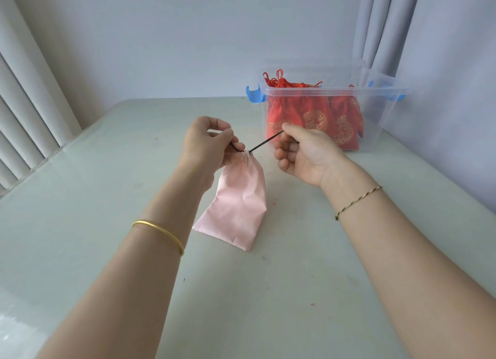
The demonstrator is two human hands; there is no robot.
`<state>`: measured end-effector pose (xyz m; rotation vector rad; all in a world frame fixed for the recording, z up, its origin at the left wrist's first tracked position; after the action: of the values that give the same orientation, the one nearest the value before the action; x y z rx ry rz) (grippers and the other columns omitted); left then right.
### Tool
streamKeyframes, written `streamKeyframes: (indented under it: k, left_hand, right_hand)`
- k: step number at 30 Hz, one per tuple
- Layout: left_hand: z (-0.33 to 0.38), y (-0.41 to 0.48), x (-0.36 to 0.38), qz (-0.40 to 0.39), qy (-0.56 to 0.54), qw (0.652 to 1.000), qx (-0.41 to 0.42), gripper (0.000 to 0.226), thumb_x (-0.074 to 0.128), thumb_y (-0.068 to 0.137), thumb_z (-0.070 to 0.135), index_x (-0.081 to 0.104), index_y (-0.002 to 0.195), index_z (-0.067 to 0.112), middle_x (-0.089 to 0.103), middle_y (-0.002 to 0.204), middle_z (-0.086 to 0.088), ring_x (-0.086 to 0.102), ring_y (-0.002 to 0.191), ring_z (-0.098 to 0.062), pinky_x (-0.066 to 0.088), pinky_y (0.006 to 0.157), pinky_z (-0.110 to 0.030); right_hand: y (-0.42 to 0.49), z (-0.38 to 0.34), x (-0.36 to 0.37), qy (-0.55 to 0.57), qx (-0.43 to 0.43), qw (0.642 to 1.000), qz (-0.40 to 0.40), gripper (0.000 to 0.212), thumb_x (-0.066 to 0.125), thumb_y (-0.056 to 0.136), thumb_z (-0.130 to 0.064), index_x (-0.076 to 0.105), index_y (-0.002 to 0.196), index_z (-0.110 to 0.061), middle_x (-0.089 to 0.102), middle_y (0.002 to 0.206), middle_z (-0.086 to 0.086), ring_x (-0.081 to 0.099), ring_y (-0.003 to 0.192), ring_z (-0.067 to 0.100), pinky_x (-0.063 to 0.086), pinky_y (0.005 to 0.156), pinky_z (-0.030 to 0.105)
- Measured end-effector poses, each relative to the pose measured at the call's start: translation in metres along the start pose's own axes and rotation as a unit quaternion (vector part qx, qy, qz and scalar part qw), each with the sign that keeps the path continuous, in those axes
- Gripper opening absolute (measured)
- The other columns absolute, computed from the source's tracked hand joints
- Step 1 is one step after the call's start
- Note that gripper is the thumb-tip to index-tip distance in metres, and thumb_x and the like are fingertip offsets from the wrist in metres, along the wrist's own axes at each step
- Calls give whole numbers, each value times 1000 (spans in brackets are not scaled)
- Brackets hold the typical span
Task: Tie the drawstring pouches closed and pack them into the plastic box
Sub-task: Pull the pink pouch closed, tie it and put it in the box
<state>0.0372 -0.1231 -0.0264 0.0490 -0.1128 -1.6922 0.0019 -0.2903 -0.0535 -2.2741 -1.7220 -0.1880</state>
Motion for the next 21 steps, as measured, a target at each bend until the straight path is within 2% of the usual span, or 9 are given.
streamKeyframes:
  k: [2, 5, 8, 13, 16, 18, 21]
  left_hand:
    - [-1, 0, 4, -28, 14, 999, -3, 13, 43, 94, -1, 55, 89, 4, 55, 69, -8, 59, 46, -7, 51, 48, -18]
    - [-2, -5, 23, -119, 65, 991, -6, 16, 49, 93, 2, 62, 84, 4, 56, 69, -7, 59, 51, -8, 55, 59, -19]
    - [-3, -13, 37, -180, 114, 977, -5, 13, 57, 90, 9, 64, 81, 4, 57, 65, -7, 58, 52, -10, 54, 62, -23]
    - [-4, -14, 42, -188, 142, 972, 4, 14, 64, 86, 11, 64, 73, 7, 57, 56, -5, 54, 52, -15, 51, 55, -21]
    - [-6, -13, 41, -194, 119, 974, 1, 19, 58, 90, 9, 64, 72, 7, 57, 56, -5, 55, 50, -13, 51, 54, -21]
    - [-7, -13, 41, -198, 105, 975, -1, 22, 55, 91, 8, 60, 70, 5, 57, 56, -5, 55, 50, -13, 49, 51, -19]
    - [-5, -13, 41, -197, 87, 976, -5, 21, 54, 92, 8, 58, 72, 4, 56, 58, -6, 53, 49, -12, 48, 49, -18]
  right_hand:
    - [0, -2, 0, -1, -8, 1000, 2, 29, 50, 94, -21, 48, 66, -15, 54, 61, 3, 51, 40, 8, 39, 40, 15]
    - [-2, -7, 5, -14, -29, 999, -5, 28, 51, 93, -21, 52, 66, -14, 55, 60, 1, 52, 42, 7, 39, 42, 17]
    - [-4, -9, 12, -71, -53, 996, -10, 26, 54, 92, -23, 57, 67, -16, 57, 63, -2, 51, 47, 7, 39, 47, 19]
    - [-7, -15, 19, -106, -93, 990, -17, 28, 52, 94, -31, 62, 73, -15, 62, 76, -1, 42, 50, 8, 36, 48, 19]
    - [-6, -4, 24, -95, -46, 993, -57, 44, 37, 97, -43, 61, 86, -8, 61, 72, 2, 42, 45, 11, 34, 42, 21]
    - [-8, 3, 31, -100, -19, 991, -89, 40, 32, 99, -36, 57, 95, -5, 57, 69, 6, 43, 44, 13, 32, 40, 21]
    - [-9, -1, 33, -139, -47, 985, -91, 18, 37, 93, -10, 54, 89, -5, 53, 66, 9, 45, 46, 16, 34, 42, 23]
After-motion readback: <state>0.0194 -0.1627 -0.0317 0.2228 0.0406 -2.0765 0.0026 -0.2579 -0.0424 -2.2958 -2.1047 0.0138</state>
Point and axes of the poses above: each hand's wrist, its own y-axis towards the middle knuckle, its own x-axis out of the palm, z = x × y, the point moved 10 cm from there along y, towards the middle knuckle
